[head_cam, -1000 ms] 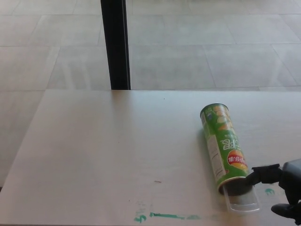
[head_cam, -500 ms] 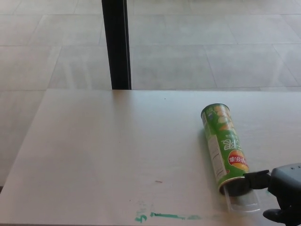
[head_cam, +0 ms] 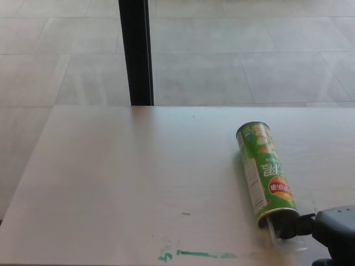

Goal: Use the finger on the right hand of the robot to pull out the chips tray kept inside a container in the middle of the desk

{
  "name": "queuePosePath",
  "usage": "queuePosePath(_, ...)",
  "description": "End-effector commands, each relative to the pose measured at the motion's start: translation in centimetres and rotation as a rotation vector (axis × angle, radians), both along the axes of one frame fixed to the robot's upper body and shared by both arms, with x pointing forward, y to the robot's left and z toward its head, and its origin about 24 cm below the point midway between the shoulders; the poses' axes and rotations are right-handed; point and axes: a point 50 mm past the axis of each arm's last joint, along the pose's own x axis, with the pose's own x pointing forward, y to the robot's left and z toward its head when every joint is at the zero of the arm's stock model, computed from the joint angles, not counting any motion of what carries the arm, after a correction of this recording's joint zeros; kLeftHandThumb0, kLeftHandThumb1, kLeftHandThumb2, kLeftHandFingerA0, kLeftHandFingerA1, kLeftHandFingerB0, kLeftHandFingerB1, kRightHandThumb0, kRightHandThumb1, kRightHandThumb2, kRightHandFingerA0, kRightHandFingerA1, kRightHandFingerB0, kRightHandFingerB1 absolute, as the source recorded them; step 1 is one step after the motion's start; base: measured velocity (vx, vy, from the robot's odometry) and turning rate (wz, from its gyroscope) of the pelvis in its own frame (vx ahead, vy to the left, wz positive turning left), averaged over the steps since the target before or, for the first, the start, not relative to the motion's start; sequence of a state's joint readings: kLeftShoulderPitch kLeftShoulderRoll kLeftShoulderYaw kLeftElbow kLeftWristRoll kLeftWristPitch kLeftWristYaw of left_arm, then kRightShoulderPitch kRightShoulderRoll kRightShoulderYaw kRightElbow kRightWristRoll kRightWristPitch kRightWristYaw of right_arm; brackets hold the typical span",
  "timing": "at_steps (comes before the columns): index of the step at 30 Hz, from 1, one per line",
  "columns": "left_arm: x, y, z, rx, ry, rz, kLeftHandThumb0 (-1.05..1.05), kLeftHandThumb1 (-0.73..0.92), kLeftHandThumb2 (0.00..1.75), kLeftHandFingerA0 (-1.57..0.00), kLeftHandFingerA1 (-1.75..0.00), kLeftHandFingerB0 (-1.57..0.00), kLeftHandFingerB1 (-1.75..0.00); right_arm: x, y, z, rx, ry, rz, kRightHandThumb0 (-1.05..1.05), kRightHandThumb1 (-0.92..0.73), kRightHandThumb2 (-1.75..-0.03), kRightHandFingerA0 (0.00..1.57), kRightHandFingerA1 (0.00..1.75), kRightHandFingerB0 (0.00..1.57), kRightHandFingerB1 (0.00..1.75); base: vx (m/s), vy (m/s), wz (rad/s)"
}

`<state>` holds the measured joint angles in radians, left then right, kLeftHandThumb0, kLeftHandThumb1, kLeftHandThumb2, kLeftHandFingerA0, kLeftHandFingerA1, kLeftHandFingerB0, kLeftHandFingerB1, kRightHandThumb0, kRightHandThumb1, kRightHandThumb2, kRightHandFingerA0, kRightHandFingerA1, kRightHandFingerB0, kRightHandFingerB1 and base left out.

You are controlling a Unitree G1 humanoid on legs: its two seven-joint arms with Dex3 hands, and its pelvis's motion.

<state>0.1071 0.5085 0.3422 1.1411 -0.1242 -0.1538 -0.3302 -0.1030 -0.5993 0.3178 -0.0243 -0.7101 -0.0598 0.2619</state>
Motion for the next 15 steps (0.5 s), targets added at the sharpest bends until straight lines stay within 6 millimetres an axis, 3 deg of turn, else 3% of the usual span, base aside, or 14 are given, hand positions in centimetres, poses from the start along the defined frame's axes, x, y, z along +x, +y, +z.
queuePosePath(1, 0.0, 0.6, 0.5, 0.021, -0.003, 0.002, -0.76, 0.84, 0.65, -0.31, -0.91, -0.39, -0.85, 0.3, 0.4, -0.7, -0.049, -0.003, 0.002, -0.21, -0.57, -0.58, 0.82, 1.30, 0.55, 0.45, 0.00, 0.000, 0.00)
queuePosePath(2, 0.0, 0.5, 0.5, 0.019, -0.002, -0.001, -0.76, 0.84, 0.65, -0.31, -0.91, -0.39, -0.85, 0.3, 0.5, -0.8, -0.049, 0.001, 0.002, -0.21, -0.57, -0.58, 0.82, 1.30, 0.55, 0.45, 0.00, 0.000, 0.00)
queuePosePath(3, -0.1, 0.5, 0.4, 0.031, 0.011, -0.011, -0.76, 0.84, 0.66, -0.31, -0.89, -0.36, -0.74, 0.3, 0.7, -1.1, -0.048, -0.005, 0.005, -0.20, -0.57, -0.58, 0.83, 1.34, 0.56, 0.45, 0.00, 0.000, 0.00)
queuePosePath(10, -0.2, 0.4, 0.4, 0.030, 0.007, -0.009, -0.76, 0.84, 0.65, -0.32, -0.91, -0.40, -0.90, 0.4, 0.7, -1.1, -0.065, -0.009, 0.017, -0.20, -0.57, -0.59, 0.83, 1.38, 0.56, 0.46, 0.00, 0.000, 0.00)
queuePosePath(12, -0.2, 0.5, 0.3, 0.023, 0.007, -0.001, -0.76, 0.84, 0.65, -0.32, -0.91, -0.36, -0.80, 0.2, 0.4, -0.8, -0.077, -0.003, 0.015, -0.20, -0.58, -0.59, 0.83, 1.37, 0.55, 0.45, 0.00, 0.000, 0.00)
queuePosePath(13, -0.2, 0.5, 0.4, 0.023, 0.007, 0.001, -0.76, 0.84, 0.65, -0.33, -0.92, -0.38, -0.89, 0.1, 0.2, -0.7, -0.078, -0.002, 0.011, -0.19, -0.58, -0.59, 0.82, 1.36, 0.55, 0.45, 0.00, 0.000, 0.00)
queuePosePath(14, -0.2, 0.5, 0.4, 0.020, 0.009, 0.004, -0.76, 0.84, 0.66, -0.32, -0.87, -0.35, -0.73, 0.0, 0.1, -0.6, -0.076, -0.010, 0.013, -0.19, -0.57, -0.58, 0.83, 1.36, 0.56, 0.46, 0.00, 0.000, 0.00)
queuePosePath(15, -0.2, 0.5, 0.4, 0.022, 0.010, 0.000, -0.76, 0.85, 0.66, -0.31, -0.86, -0.35, -0.77, -0.2, -0.1, -0.5, -0.083, -0.015, 0.017, -0.20, -0.57, -0.58, 0.84, 1.33, 0.55, 0.45, 0.00, 0.000, 0.00)
